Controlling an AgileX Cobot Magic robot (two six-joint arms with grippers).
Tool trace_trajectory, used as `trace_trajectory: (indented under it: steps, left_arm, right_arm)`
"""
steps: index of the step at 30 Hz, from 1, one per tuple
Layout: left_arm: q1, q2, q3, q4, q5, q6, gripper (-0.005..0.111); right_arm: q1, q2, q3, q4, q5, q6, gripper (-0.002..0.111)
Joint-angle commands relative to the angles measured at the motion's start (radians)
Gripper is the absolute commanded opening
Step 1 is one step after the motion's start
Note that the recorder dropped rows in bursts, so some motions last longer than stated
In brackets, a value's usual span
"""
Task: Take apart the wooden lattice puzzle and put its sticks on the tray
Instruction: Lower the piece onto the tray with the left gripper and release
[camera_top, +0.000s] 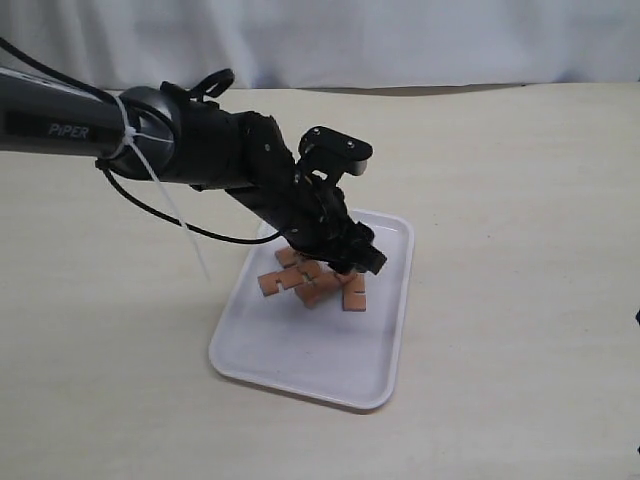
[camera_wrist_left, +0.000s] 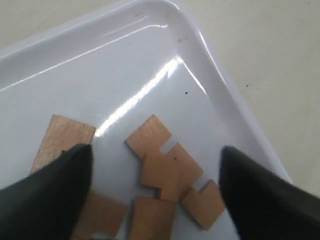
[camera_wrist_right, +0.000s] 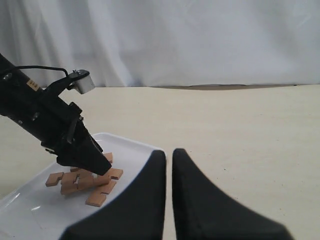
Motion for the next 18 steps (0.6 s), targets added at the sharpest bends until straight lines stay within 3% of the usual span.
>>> trace_trajectory:
  steps: [1,4,7,10,15,18]
  left_arm:
    - [-0.005,-0.040,-0.024,0.060,0.028,-0.010,0.087]
    - [-0.005,-0.072,-0.037,0.131,0.071,-0.035,0.082]
    - [-0.005,-0.114,-0.039,0.273,0.096,-0.135,0.068]
    - [-0.005,-0.158,-0.039,0.458,0.140,-0.234,0.048]
    - [-0.005,-0.214,-0.039,0.835,0.321,-0.507,0.003]
    - [0.017,-0.226,-0.039,0.977,0.455,-0.617,0.000]
  right_arm:
    - [0.003,-0.004,0.001,0.004,-0.007,0.000,0.004]
    - [0.003,-0.004,0.001,0.004,-0.007,0.000,0.004]
    - [0.003,-0.004,0.001,0.004,-0.007,0.000,0.004]
    - [0.003,-0.004,0.001,0.004,-0.007,0.000,0.004]
    - [0.003,-0.004,0.001,0.004,-0.007,0.000,0.004]
    - [0.003,-0.004,0.001,0.004,-0.007,0.000,0.004]
